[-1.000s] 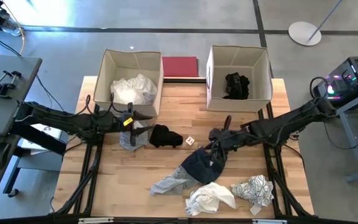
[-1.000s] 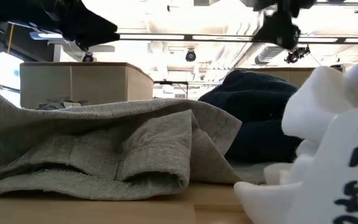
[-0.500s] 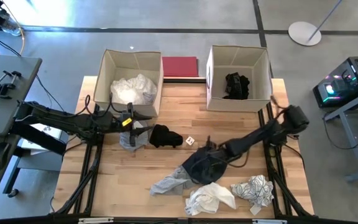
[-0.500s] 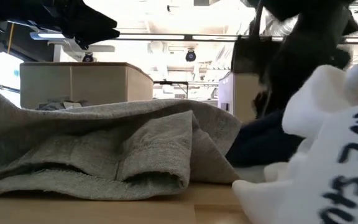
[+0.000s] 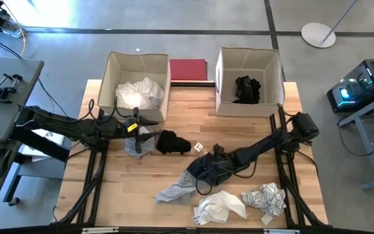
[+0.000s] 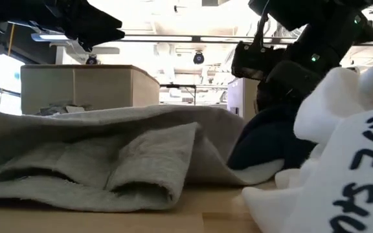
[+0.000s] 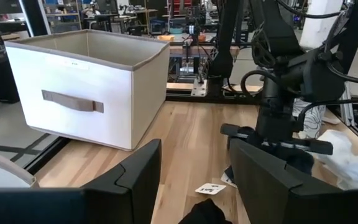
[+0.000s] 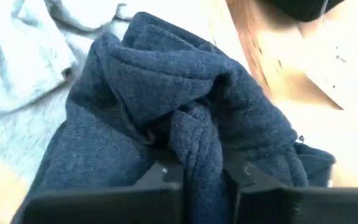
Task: Sort clothes
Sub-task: Put the black shorts into the right laundry organizer
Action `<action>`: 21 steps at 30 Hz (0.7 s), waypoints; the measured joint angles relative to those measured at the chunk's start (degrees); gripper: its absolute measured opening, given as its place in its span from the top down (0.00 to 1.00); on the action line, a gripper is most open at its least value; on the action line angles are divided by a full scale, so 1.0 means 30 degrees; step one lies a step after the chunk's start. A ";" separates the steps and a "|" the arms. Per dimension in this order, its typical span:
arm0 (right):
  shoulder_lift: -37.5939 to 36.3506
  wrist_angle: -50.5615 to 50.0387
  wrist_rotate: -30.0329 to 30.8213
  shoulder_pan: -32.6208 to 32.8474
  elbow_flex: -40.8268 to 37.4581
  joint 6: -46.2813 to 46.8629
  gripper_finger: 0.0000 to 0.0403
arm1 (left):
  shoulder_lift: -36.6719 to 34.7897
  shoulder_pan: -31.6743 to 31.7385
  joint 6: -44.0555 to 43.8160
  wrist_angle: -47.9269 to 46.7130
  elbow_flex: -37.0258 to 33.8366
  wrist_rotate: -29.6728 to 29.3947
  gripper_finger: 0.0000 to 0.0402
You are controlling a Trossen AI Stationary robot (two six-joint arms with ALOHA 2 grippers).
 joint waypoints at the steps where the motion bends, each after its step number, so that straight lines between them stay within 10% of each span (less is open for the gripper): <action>1: -0.0456 -0.0552 -0.0048 -0.0004 0.0132 -0.0238 0.96 | 0.0000 -0.0013 0.0007 0.0001 0.0000 0.0000 0.55; 12: -0.5553 -0.6246 0.0004 -0.0467 0.2951 0.0578 0.84 | 0.0007 -0.0507 0.0032 0.0117 0.0007 0.0007 0.55; 21: -0.7936 -0.6210 0.9443 -0.0371 0.5420 -0.5021 0.93 | 0.0007 -0.0583 0.0049 0.0194 0.0007 0.0007 0.55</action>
